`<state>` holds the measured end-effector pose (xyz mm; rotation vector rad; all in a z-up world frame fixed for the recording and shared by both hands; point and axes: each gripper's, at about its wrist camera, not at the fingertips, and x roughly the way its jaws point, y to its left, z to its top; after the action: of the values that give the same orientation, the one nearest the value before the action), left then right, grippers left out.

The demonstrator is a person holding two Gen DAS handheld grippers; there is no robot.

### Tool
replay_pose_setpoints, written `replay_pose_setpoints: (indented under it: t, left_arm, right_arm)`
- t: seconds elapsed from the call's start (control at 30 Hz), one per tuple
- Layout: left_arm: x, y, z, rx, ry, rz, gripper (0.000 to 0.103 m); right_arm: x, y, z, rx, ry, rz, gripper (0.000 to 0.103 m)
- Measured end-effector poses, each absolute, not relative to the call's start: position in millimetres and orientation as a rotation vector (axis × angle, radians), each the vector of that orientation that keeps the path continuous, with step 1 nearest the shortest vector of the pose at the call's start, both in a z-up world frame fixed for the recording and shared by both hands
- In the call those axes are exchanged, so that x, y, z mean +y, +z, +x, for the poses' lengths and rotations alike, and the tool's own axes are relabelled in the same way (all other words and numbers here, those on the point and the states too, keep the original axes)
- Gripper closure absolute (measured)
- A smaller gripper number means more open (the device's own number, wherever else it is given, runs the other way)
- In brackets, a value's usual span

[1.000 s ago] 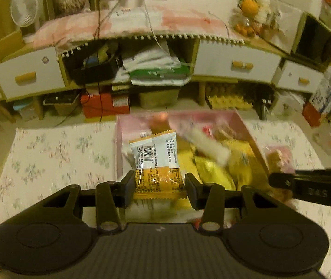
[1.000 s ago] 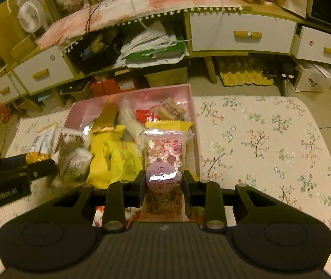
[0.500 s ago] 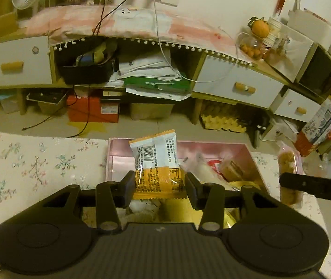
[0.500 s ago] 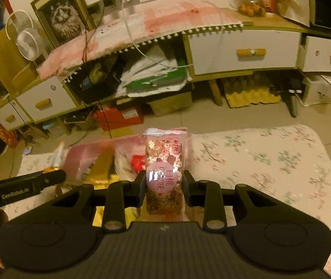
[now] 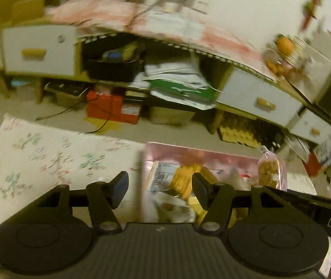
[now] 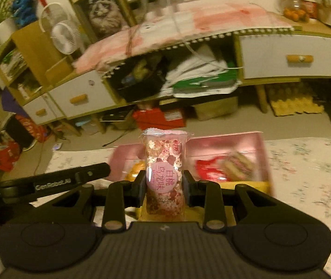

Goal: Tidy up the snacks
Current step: 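Open the left tool over the box while the right tool releases the pink packet, then move both open tools back to the red packets on the table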

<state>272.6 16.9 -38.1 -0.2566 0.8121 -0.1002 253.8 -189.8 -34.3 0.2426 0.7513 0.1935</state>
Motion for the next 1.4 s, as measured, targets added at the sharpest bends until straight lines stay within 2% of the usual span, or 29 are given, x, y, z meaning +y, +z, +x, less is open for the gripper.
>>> replay_pose_setpoints:
  t: [0.2,0.27,0.33,0.57,0.93,1.07,1.27,1.4]
  left_arm:
    - [35.5,-37.2,271.3,0.825,-0.072,-0.317,0.038]
    - [39.9,-35.7,270.6,0.827,-0.053,-0.321,0.038]
    - [44.9,-33.1,268.8,0.830,-0.056,-0.336,0.038]
    - [40.2,-18.9,255.0,0.846,-0.077,-0.309,0.038]
    - [-25.1,20.1,189.6,0.879,-0.156,-0.078,0.033]
    - [-34.1,12.8,162.1,0.917,-0.173,-0.088,0.033]
    - [-51.6,3.6,130.4,0.962,-0.217,-0.040,0.033]
    - [-65.7,-4.1,114.3,0.978,-0.256,0.007,0.025]
  right_arm:
    - [-150.5,-35.5,286.8,0.783,0.255,0.233,0.074]
    - [-141.8,-36.1,289.7,0.770,0.208,0.184,0.070]
    - [-144.8,-35.9,284.8,0.765,0.210,0.194,0.061]
    - [-185.4,-24.2,246.0,0.773,0.159,0.228,0.061]
    - [-233.2,5.8,181.0,0.822,0.009,0.309,0.060]
    - [-234.9,6.5,159.7,0.859,-0.007,0.345,0.059]
    - [-232.6,7.9,130.3,0.883,0.002,0.343,0.051]
    - [-241.8,-1.3,124.2,0.908,0.000,0.368,0.051]
